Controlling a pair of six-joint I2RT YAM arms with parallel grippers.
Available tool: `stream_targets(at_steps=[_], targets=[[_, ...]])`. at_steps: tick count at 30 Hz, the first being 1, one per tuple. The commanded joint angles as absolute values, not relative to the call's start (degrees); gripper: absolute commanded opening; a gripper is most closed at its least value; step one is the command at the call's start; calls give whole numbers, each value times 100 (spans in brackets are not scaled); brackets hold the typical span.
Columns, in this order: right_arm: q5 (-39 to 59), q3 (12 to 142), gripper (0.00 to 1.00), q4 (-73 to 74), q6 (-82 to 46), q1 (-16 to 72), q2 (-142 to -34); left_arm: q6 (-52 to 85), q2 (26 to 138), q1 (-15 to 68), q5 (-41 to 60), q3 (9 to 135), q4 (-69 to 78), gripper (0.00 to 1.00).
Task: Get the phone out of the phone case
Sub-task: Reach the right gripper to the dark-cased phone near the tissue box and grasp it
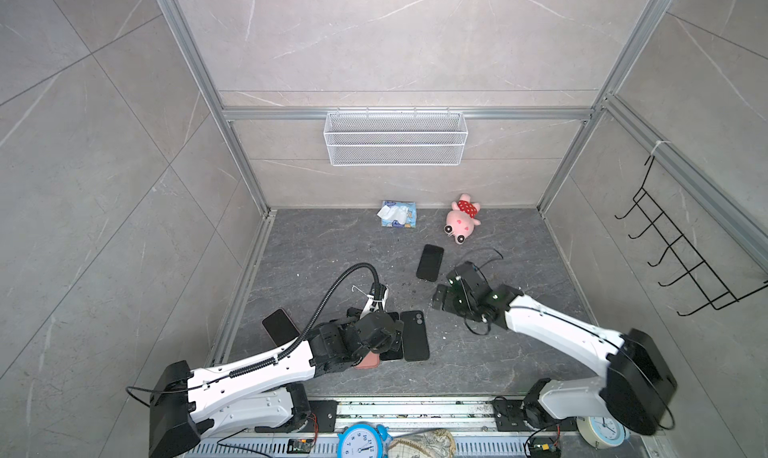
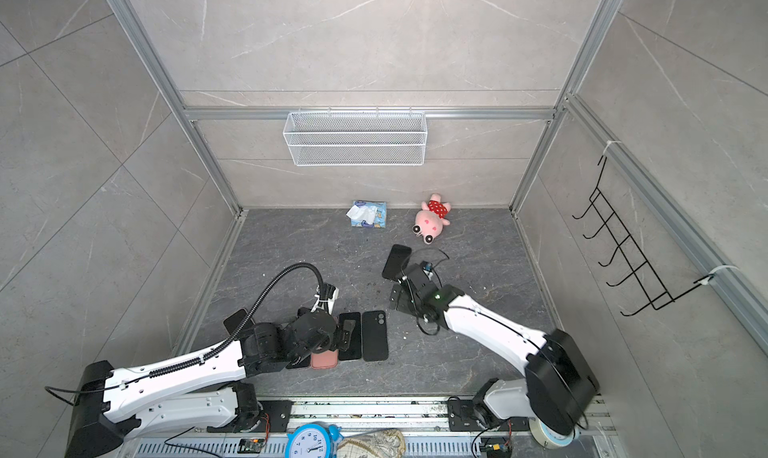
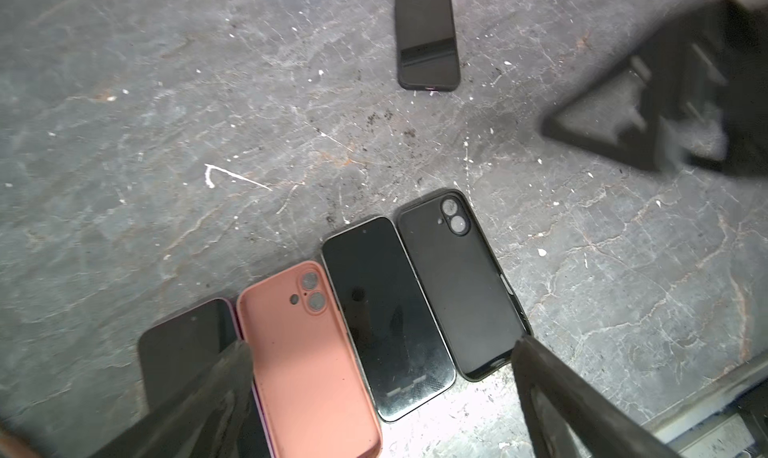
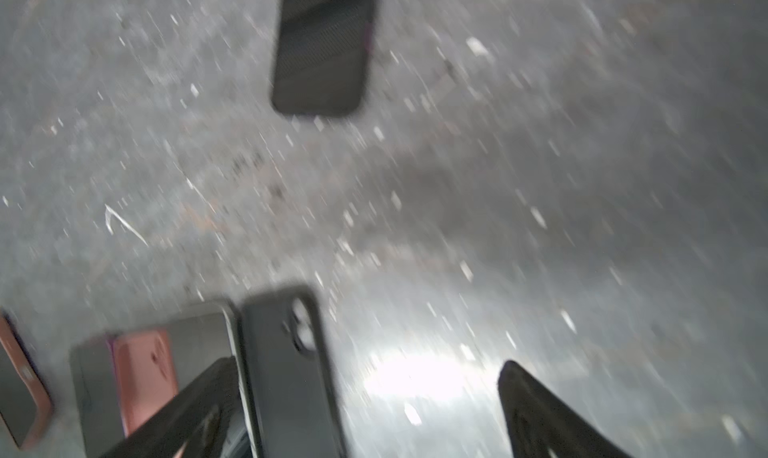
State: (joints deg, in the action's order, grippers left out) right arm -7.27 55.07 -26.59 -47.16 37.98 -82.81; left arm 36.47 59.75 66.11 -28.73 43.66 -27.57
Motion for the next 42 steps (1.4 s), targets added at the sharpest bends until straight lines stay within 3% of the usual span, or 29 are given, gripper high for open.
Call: stream_targets(at_steps=[1,9,18,42], targets=[[-288,6487,99,-2938,-3823,3497,-9319,3587,5802,6588,-2593,4250,-2303,99],[-203,8664,99,-3543,-3545,3134,-11270,3862,5266,6593,-2658,3847,-2389,98],[-756,9951,99,-4383,-3436,3050,-12449,3907,4796,6596,-2919,3801,-2705,99],[-1136,11054,96,-4962,-3382,3036,-13607,3809,4473,6595,-3146,3810,-2883,98]])
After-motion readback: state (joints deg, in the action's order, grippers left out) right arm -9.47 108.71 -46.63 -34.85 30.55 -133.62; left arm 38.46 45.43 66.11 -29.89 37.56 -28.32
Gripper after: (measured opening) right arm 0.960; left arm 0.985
